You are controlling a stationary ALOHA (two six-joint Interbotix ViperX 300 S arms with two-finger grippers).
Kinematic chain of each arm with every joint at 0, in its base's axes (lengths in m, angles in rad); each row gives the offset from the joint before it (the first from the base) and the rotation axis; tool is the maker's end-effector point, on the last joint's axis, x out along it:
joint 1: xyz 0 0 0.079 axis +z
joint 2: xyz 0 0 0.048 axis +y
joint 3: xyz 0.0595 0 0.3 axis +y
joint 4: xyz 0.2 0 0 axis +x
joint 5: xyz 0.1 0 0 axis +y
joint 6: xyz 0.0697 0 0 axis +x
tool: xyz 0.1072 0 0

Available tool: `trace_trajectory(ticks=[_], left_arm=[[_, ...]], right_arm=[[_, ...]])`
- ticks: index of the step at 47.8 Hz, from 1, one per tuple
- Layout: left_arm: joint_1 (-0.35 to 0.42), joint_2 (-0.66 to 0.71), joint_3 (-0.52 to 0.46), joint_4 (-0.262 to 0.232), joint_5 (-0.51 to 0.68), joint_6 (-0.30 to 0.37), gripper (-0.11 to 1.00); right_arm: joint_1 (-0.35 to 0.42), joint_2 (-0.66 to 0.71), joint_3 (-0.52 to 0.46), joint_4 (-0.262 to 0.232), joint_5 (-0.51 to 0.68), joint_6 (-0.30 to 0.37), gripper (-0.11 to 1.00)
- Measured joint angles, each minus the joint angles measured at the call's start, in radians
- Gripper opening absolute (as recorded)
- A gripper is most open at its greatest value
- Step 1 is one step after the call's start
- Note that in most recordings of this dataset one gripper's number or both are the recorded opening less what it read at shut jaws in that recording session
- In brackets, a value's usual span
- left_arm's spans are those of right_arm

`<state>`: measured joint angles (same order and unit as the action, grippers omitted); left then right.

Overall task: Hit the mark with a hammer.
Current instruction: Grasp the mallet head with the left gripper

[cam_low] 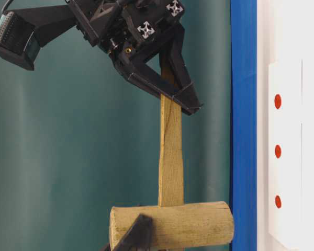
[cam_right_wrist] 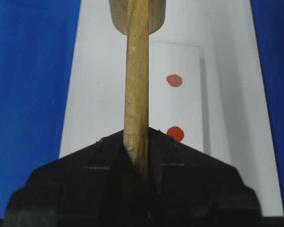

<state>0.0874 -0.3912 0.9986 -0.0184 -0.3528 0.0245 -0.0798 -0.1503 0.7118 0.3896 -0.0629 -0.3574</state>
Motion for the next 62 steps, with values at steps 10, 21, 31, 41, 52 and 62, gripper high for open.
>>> trace_trajectory(ticks=[10,21,31,41,52,62], left_arm=[[-0.002,0.008,-0.009,0.0,0.02,-0.005,0.81],[0.0,0.008,-0.012,0.002,0.052,0.014,0.49],[0.0,0.006,-0.014,0.002,0.06,0.023,0.49],[0.0,0.006,-0.014,0.002,0.058,0.023,0.49],[0.0,0.006,-0.015,0.002,0.06,0.02,0.49],[0.0,0.005,-0.015,0.002,0.061,0.02,0.49]], right_arm=[[0.0,0.0,0.0,0.0,0.002,-0.002,0.02],[-0.002,0.0,0.0,0.0,0.002,0.0,0.02],[-0.002,0.0,0.0,0.0,0.002,0.0,0.02],[-0.002,0.0,0.0,0.0,0.002,0.002,0.02],[-0.002,0.0,-0.002,0.0,0.005,0.003,0.02],[-0.002,-0.002,-0.002,0.0,0.008,0.003,0.02]])
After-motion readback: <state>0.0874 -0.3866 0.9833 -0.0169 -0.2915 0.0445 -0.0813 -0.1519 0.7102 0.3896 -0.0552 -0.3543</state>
